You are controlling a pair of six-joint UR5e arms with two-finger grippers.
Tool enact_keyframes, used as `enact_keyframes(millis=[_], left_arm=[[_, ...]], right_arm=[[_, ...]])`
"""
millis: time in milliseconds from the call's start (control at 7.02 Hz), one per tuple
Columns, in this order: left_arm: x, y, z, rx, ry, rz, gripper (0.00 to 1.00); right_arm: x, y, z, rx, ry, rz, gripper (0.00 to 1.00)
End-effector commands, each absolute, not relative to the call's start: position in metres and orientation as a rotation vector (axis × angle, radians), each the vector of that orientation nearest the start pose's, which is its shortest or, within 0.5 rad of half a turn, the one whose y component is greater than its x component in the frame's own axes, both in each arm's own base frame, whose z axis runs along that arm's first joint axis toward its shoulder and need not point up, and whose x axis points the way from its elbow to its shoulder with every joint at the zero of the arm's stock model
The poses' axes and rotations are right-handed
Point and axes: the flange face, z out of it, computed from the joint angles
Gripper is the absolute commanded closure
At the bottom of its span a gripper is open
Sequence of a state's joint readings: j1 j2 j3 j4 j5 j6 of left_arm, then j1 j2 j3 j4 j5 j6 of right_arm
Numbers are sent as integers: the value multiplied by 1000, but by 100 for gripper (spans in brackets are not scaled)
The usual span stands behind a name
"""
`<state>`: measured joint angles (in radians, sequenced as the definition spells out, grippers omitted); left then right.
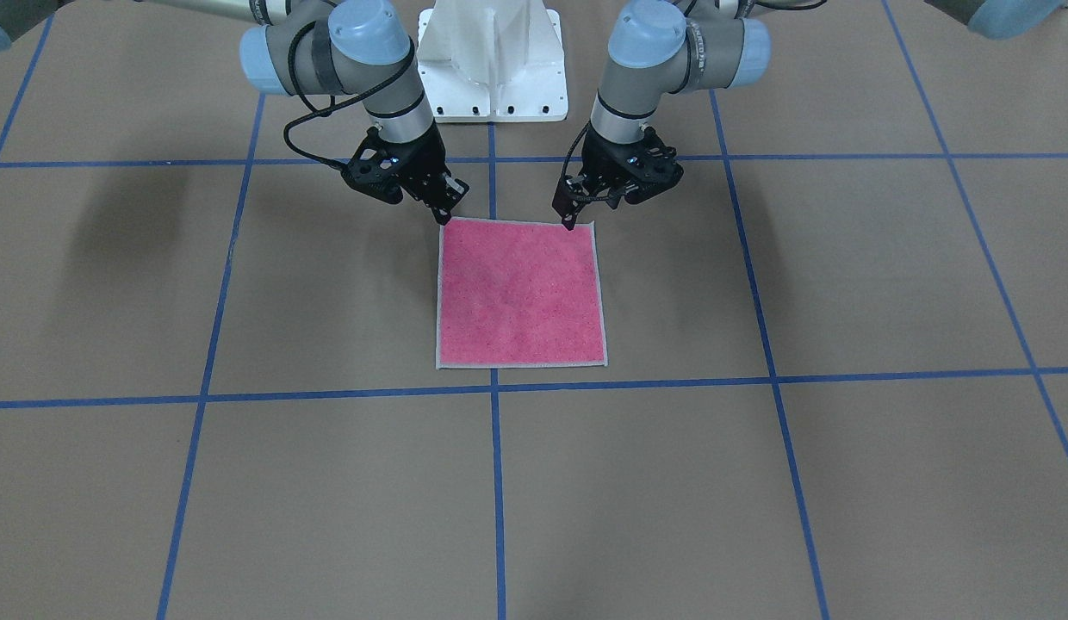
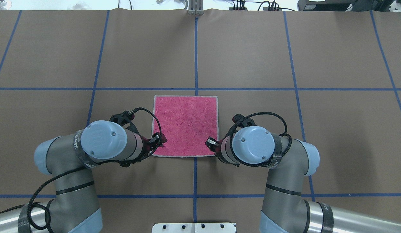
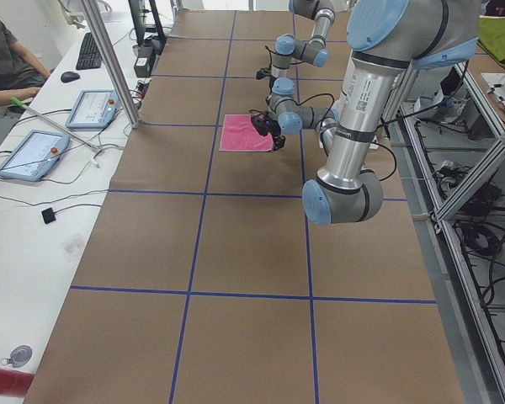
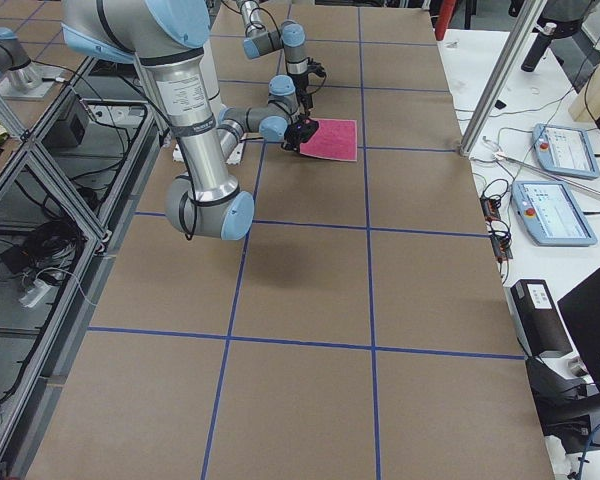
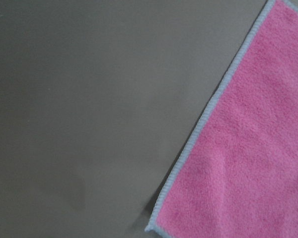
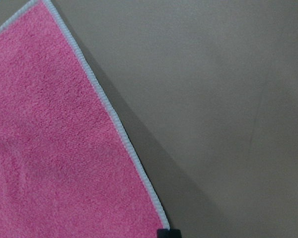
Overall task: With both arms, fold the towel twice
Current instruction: 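Lower both grippers and pinch the towel's near corners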
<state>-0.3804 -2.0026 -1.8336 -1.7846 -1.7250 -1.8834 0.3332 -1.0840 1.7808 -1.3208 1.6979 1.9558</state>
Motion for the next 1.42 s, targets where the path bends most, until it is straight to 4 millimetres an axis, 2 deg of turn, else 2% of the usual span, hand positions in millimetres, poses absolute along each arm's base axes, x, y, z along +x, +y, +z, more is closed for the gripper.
enact_keyframes(millis=[0, 142, 285, 854, 997, 1281], left_arm=[[537, -342, 284, -108, 959, -567, 14], [534, -343, 281, -102, 1007, -564, 16], [528, -343, 288, -67, 1063, -568, 17], [528, -340, 304, -68, 1048, -569, 19], [531, -341, 310, -68, 1036, -572, 21], [534, -339, 308, -78, 1037, -577, 38]], right_arm=[[-564, -323, 263, -142, -956, 602, 100], [-564, -323, 263, -143, -956, 603, 100], [-564, -323, 263, -142, -956, 602, 100], [-564, -323, 263, -142, -956, 601, 100], [-564, -323, 263, -142, -958, 601, 100], [-563, -323, 262, -142, -959, 601, 100]])
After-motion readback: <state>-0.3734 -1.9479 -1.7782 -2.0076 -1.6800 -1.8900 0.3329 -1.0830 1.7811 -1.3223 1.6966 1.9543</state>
